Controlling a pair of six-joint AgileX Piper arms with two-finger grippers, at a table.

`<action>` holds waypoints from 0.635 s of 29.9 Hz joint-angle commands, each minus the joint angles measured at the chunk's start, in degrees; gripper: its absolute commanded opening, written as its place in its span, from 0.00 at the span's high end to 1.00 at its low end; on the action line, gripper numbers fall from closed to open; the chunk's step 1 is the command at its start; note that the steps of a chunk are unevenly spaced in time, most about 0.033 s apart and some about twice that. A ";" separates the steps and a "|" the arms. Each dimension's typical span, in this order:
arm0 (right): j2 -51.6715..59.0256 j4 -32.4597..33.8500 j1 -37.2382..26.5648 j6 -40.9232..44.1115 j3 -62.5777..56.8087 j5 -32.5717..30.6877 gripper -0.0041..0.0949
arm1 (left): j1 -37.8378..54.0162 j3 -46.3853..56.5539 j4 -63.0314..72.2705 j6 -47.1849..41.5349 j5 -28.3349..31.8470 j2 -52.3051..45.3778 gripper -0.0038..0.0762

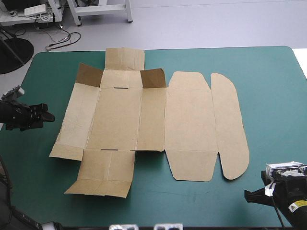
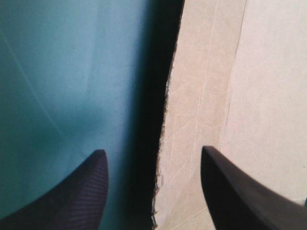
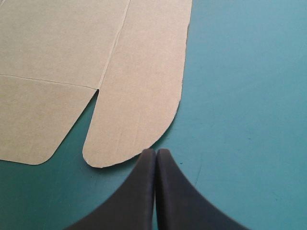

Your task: Fold the box

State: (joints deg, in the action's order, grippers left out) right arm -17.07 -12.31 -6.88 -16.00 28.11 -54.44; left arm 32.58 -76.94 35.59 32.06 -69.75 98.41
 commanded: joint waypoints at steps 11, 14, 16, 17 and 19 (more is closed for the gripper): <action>-0.87 -0.37 0.20 -0.25 1.94 3.14 0.98 | -7.53 -1.64 3.22 0.07 -4.44 3.67 0.37; -0.87 -0.37 0.20 -0.25 1.94 3.14 0.98 | -8.27 -1.64 2.94 0.07 -4.24 5.52 0.37; -0.87 -0.37 0.20 -0.25 1.94 3.12 0.98 | -8.27 -1.64 2.85 -0.06 -4.34 6.25 0.37; -0.87 -0.37 0.20 -0.25 1.94 3.02 0.98 | -8.27 -1.64 2.85 -0.06 -4.52 6.51 0.37; -0.87 -0.37 0.20 -0.25 1.94 3.02 0.98 | -8.27 -1.64 2.85 -0.46 -4.52 6.97 0.37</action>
State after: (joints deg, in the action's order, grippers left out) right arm -17.07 -12.31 -6.88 -16.00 28.17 -54.59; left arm 24.55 -76.96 35.88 32.26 -69.25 107.47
